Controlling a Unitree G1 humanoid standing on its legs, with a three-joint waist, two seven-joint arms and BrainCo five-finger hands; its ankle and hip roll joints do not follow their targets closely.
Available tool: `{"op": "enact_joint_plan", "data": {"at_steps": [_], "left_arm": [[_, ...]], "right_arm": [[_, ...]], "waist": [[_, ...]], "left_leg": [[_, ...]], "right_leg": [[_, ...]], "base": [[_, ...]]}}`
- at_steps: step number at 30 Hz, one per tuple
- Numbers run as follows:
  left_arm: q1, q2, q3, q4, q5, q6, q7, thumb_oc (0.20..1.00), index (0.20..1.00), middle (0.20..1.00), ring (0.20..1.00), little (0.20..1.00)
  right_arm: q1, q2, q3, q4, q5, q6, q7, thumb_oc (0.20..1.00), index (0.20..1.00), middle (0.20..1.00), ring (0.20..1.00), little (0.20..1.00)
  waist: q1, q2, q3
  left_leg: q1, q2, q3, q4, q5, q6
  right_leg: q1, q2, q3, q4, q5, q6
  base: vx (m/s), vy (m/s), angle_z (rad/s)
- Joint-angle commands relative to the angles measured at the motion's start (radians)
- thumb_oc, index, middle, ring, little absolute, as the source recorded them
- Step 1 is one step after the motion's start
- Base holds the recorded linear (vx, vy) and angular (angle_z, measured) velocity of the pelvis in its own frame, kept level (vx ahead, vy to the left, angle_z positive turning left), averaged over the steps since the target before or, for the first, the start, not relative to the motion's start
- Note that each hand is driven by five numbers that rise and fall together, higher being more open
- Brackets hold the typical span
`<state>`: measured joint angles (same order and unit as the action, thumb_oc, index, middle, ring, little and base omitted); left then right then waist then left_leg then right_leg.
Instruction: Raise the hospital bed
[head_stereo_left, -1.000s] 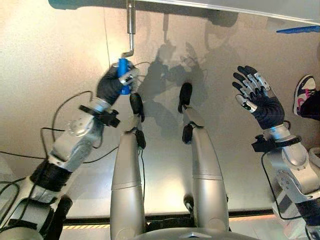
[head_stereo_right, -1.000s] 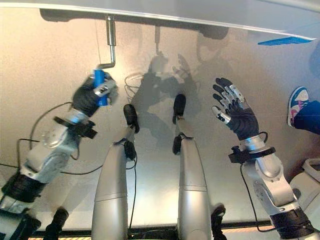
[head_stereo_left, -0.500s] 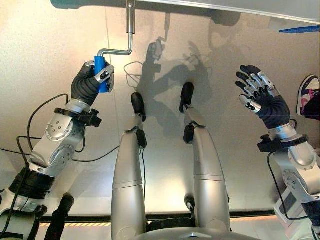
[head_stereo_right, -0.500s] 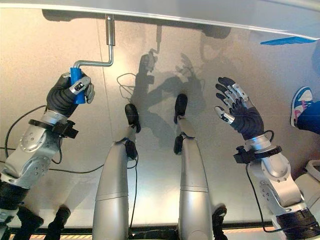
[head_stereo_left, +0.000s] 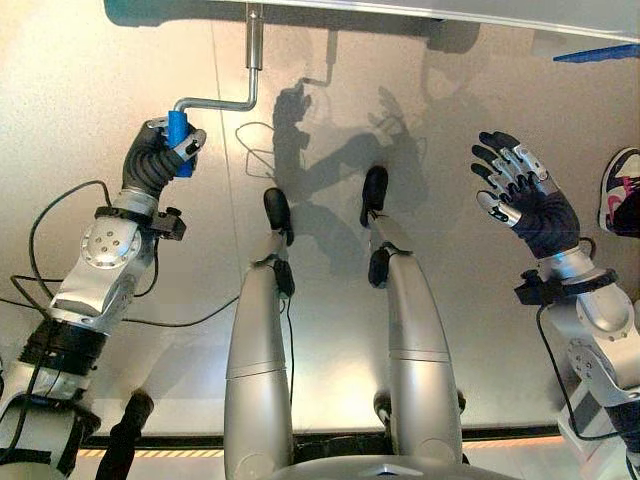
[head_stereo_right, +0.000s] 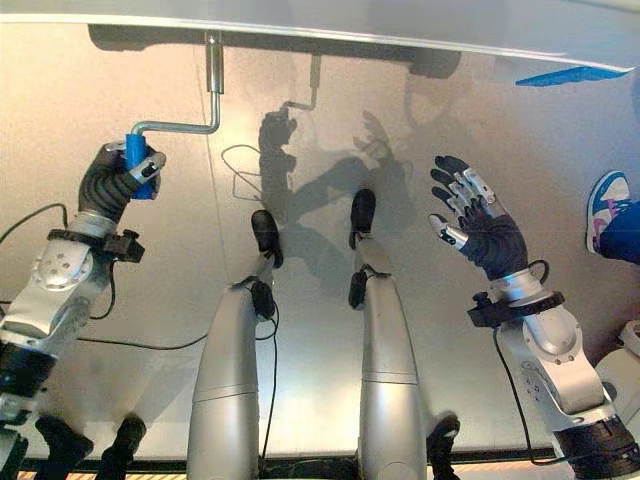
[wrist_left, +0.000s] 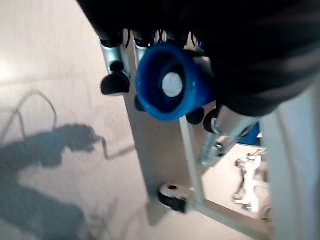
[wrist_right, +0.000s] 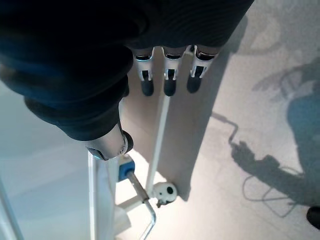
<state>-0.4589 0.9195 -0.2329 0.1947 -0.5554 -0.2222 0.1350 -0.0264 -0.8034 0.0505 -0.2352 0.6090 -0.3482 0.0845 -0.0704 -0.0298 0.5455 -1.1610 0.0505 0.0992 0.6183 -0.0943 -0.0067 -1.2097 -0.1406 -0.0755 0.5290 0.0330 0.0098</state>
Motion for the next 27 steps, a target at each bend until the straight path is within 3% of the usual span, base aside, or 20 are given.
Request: {"op": "enact_joint_plan", "data": {"at_steps": [1,10,15,19,27], "left_arm": [[-0.052,0.064,0.134,0.118,0.03,-0.06,0.129,0.2,0.2,0.2,0.2,0.2],[-0.22,0.095,0.025,0.376,0.246,0.04,0.161,0.2,0.2,0.2,0.2,0.2],[-0.325,0.053,-0.05,0.453,0.345,0.077,0.173,0.2,0.2,0.2,0.2,0.2],[-0.414,-0.025,-0.135,0.508,0.465,0.126,0.161,0.2,0.2,0.2,0.2,0.2],[-0.523,-0.168,-0.224,0.62,0.516,0.154,0.159,0.2,0.2,0.2,0.2,0.2]], "right_arm": [[0.048,-0.019,-0.007,-0.055,-0.02,-0.056,-0.007,1.0,1.0,1.0,1.0,1.0],[0.037,-0.016,0.007,-0.057,0.001,-0.058,0.002,1.0,1.0,1.0,1.0,1.0],[0.024,-0.012,0.01,-0.06,0.016,-0.059,0.013,1.0,1.0,1.0,1.0,1.0],[0.015,-0.002,0.013,-0.064,0.024,-0.06,0.015,1.0,1.0,1.0,1.0,1.0],[-0.013,0.013,0.034,-0.059,0.053,-0.055,0.023,1.0,1.0,1.0,1.0,1.0]], "waist": [[-0.022,0.031,-0.025],[-0.039,0.018,-0.025],[-0.049,0.008,-0.025],[-0.061,-0.006,-0.025],[-0.075,-0.022,-0.025]], "left_leg": [[0.013,0.001,-0.083,-0.069,0.029,-0.058],[0.009,0.006,-0.082,-0.065,0.028,-0.057],[0.006,0.008,-0.083,-0.061,0.028,-0.058],[0.004,0.008,-0.083,-0.061,0.028,-0.059],[-0.005,0.008,-0.083,-0.056,0.027,-0.057]], "right_leg": [[0.057,-0.073,0.007,0.057,-0.087,0.139],[0.053,-0.068,0.014,0.057,-0.086,0.14],[0.051,-0.066,0.014,0.059,-0.088,0.142],[0.048,-0.063,0.015,0.061,-0.088,0.143],[0.039,-0.06,0.019,0.063,-0.086,0.145]], "base": [[0.0,0.0,0.0],[0.0,0.0,0.0],[0.0,0.0,0.0],[0.0,0.0,0.0],[0.0,0.0,0.0]]}}
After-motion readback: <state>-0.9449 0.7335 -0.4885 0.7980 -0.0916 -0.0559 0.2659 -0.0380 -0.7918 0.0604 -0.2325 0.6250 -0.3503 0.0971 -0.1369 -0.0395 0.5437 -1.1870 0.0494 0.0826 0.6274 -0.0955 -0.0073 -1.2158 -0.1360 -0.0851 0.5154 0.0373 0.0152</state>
